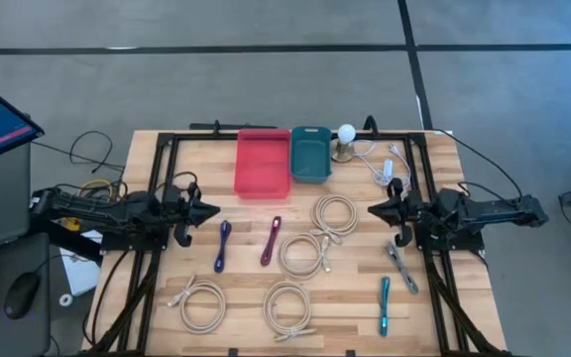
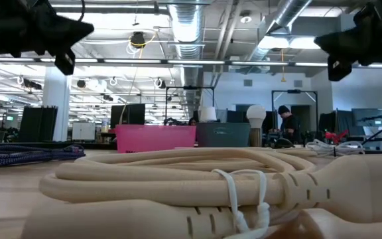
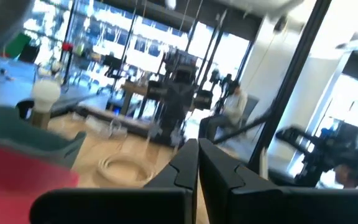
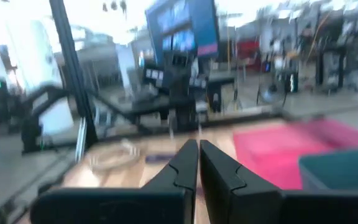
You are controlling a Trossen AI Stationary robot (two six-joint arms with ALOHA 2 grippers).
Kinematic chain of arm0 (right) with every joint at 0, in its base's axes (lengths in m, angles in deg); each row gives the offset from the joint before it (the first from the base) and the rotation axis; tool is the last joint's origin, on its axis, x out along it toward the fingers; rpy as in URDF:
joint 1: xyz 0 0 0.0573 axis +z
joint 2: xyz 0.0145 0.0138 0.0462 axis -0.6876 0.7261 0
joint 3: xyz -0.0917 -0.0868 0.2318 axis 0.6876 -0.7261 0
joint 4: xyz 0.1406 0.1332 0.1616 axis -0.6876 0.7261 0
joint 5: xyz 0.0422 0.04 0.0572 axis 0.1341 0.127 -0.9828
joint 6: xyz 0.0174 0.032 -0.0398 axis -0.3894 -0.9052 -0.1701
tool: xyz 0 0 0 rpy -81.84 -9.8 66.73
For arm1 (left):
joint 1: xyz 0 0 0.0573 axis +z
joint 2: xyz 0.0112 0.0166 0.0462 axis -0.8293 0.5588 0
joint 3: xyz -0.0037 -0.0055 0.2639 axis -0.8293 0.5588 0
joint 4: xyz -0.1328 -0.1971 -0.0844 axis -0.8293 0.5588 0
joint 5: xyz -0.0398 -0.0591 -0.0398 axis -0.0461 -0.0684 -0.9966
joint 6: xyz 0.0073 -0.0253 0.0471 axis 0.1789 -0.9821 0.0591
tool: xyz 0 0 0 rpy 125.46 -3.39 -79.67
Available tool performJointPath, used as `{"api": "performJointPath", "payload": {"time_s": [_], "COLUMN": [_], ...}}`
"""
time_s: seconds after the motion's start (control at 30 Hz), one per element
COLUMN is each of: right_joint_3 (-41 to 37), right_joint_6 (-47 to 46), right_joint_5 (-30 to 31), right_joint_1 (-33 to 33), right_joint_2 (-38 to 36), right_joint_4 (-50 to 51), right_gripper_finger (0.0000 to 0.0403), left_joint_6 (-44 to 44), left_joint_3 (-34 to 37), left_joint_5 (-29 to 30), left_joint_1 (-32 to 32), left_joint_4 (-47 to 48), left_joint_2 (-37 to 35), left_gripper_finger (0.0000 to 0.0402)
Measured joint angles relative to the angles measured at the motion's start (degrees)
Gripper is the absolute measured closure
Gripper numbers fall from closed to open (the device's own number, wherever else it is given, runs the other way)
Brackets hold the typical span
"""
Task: Pick & Place USB Port
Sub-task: Put the light brown HDMI cable into the pink bin
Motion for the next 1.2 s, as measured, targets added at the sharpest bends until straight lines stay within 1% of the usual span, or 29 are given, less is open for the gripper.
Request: {"api": "performJointPath", "payload": {"time_s": [0.13, 0.3, 0.43, 0.53, 0.7, 0.77, 0.87, 0.93, 1.1, 1.2], "right_joint_3": [0.0, 0.0, 0.0, 0.0, 1.2, 3.4, 8.2, 12.1, 21.6, 27.2], "right_joint_6": [0.0, 0.4, 0.3, -4.6, -10.8, -12.2, -13.1, -13.4, -15.6, -16.4], "right_joint_5": [4.9, 5.7, 9.1, 10.4, 10.4, 10.4, 12.2, 13.7, 14.7, 14.7], "right_joint_1": [0.0, 0.0, 0.0, 0.0, 0.0, 0.0, 0.0, 0.0, 0.0, 0.0], "right_joint_2": [0.0, 0.0, 0.0, 0.0, 0.0, 0.0, 0.1, 0.7, 4.5, 8.0], "right_joint_4": [-5.3, -10.7, -12.8, -13.0, -11.8, -8.4, 1.4, 8.5, 24.2, 31.2], "right_gripper_finger": [0.0392, 0.0392, 0.0392, 0.0392, 0.0392, 0.0392, 0.0392, 0.0392, 0.0392, 0.0392], "left_joint_6": [0.0, -0.1, 0.0, -0.8, -9.1, -11.5, -11.8, -10.8, -8.3, -5.0], "left_joint_3": [0.0, 0.0, 0.0, 0.0, 0.0, -0.8, -4.2, -7.7, -17.0, -22.3], "left_joint_5": [0.5, 3.6, 4.1, 4.1, 4.8, 4.8, 5.7, 5.7, 5.6, 4.6], "left_joint_1": [0.0, 0.0, 0.0, 0.0, 0.0, 0.0, 0.0, 0.5, 2.6, 3.7], "left_joint_4": [-4.8, -8.4, -10.6, -10.7, -10.7, -10.2, -7.5, -3.0, 11.9, 14.6], "left_joint_2": [0.0, 0.0, 0.0, 0.0, 0.5, 1.9, 5.5, 8.4, 14.8, 16.4], "left_gripper_finger": [0.0389, 0.0389, 0.0389, 0.0389, 0.0389, 0.0389, 0.0389, 0.0389, 0.0389, 0.0389]}}
